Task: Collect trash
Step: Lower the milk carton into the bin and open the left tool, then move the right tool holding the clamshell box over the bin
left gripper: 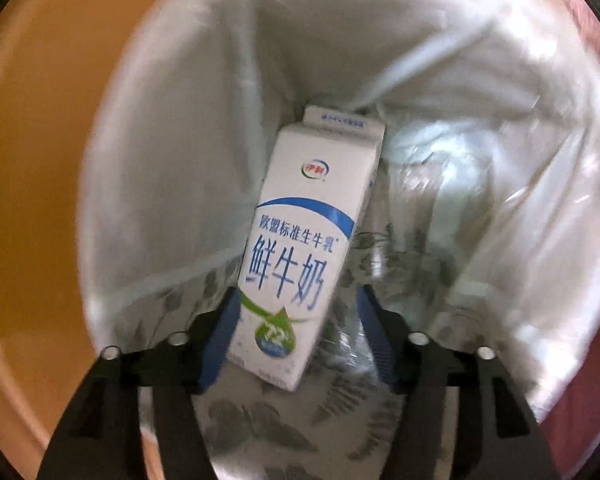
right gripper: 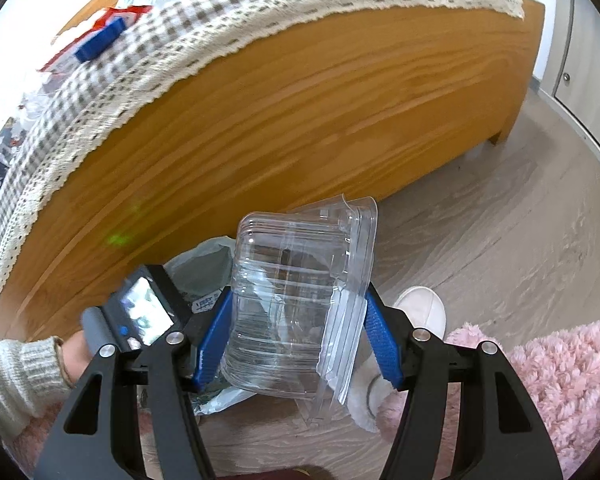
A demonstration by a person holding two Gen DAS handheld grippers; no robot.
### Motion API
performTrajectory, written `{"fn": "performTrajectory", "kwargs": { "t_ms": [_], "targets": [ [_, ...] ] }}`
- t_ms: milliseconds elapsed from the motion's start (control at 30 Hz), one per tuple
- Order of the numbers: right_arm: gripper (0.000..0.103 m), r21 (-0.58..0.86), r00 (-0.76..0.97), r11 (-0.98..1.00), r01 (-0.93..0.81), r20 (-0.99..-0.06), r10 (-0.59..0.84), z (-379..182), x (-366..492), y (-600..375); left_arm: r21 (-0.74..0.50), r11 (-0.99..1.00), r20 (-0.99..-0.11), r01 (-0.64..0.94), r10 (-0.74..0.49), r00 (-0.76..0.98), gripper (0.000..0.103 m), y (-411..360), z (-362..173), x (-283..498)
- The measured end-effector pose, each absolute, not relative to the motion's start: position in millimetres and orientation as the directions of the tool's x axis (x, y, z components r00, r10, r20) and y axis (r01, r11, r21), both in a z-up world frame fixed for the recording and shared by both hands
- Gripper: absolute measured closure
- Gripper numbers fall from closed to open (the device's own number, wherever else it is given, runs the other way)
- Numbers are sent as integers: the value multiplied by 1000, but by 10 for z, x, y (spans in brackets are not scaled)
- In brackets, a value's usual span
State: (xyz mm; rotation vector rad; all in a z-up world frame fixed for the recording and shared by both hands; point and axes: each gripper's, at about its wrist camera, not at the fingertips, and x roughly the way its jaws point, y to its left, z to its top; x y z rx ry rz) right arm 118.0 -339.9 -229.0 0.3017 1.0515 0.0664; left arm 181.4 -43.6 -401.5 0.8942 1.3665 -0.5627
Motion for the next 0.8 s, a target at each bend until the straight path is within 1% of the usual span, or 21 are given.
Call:
{"fn": "performTrajectory", "kwargs": {
  "t_ms": [33, 67, 100, 167, 233, 300, 467, 667, 800],
  "targets": [
    [42, 275, 502, 958, 83, -842, 198, -2274, 1176, -3400, 190, 594, -982, 782, 131, 139, 35, -390, -3904, 1806],
    [42, 274, 505, 959, 77, -840, 199, -2258, 1169, -3387, 167, 616, -986, 770, 109, 127, 27, -351, -3793, 1801],
    [42, 272, 508, 960, 69, -838, 201, -2244, 1162, -3371, 149, 638, -989, 756, 86, 123, 22, -296, -3655, 1763],
    [42, 264, 514, 963, 50, -834, 202, -2212, 1139, -3333, 144, 669, -988, 730, 57, 142, 6, -273, -3456, 1694],
    [42, 256, 518, 966, 27, -831, 205, -2189, 1119, -3278, 127, 708, -988, 695, 30, 151, 7, -245, -3223, 1628],
    [42, 244, 521, 970, -1, -828, 209, -2163, 1108, -3221, 109, 749, -990, 653, 20, 143, 7, -342, -3157, 1622],
    [42, 177, 526, 981, -80, -828, 192, -2141, 1077, -3038, 73, 832, -980, 550, -43, 196, 7, -95, -2820, 1487],
    [42, 124, 531, 982, -143, -828, 182, -2110, 1011, -2814, -61, 913, -954, 404, -173, 246, 7, 142, -2611, 1306],
    [42, 68, 525, 978, -199, -835, 165, -2100, 1019, -2660, -129, 923, -942, 362, -228, 245, 7, 267, -2579, 1239]
  ]
}}
